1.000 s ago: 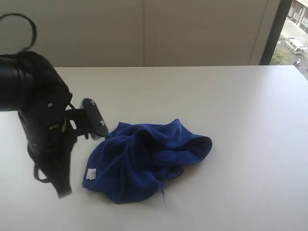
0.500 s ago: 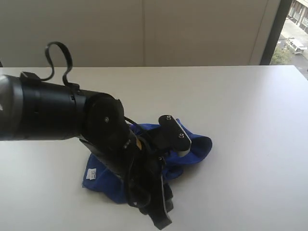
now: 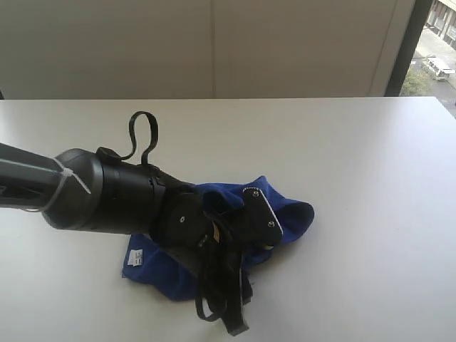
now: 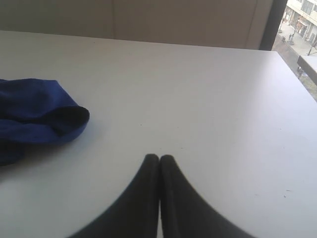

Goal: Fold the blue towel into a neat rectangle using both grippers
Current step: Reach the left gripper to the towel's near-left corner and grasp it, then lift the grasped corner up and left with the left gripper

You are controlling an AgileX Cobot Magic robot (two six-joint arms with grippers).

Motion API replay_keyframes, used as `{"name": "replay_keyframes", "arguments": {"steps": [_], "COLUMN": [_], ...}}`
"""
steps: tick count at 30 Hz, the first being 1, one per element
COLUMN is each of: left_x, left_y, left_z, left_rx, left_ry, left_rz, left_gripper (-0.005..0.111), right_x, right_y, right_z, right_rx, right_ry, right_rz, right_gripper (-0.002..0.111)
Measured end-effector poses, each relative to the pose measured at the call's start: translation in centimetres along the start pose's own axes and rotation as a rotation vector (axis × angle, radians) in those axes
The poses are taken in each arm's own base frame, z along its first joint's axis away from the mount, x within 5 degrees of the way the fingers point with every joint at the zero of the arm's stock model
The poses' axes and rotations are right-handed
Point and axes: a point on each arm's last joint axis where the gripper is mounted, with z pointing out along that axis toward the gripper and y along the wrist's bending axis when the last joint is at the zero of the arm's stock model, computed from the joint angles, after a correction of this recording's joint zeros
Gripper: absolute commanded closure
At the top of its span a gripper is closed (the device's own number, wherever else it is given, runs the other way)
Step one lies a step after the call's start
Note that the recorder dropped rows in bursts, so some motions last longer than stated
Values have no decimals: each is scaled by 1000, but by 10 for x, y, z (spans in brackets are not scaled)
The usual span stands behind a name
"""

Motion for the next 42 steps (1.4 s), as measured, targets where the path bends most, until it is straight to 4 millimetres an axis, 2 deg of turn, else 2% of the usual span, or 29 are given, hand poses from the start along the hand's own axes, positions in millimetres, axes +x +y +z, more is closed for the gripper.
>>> {"name": "replay_keyframes", "arguments": {"steps": [4, 5, 9, 13, 16, 22, 27, 30, 36, 42], "left_x": [2, 3, 5, 2, -6, -14, -1, 10, 36, 52], "left_y": [3, 3, 4, 4, 5, 8, 11, 15, 20, 15], "left_z": [0, 0, -1, -24, -56, -138, -202, -232, -281, -307], "left_rx": [-34, -32, -38, -48, -80, -228, -410, -533, -741, -798], "left_ry": [27, 31, 57, 61, -2, -162, -197, -182, -147, -164], "left_rz": [52, 50, 90, 116, 122, 208, 247, 234, 177, 129], "left_gripper": [94, 106, 107, 107, 107, 107, 107, 107, 107, 107], "right_x": [0, 0, 0, 0, 0, 0, 0, 0, 0, 0], "right_y": [0, 0, 0, 0, 0, 0, 0, 0, 0, 0], "right_z": [0, 0, 0, 0, 0, 0, 0, 0, 0, 0], "right_rx": [0, 0, 0, 0, 0, 0, 0, 0, 0, 0], "right_ry": [0, 0, 0, 0, 0, 0, 0, 0, 0, 0], "right_rz": [0, 0, 0, 0, 0, 0, 0, 0, 0, 0], "right_gripper": [108, 108, 108, 108, 108, 108, 108, 108, 108, 108]}}
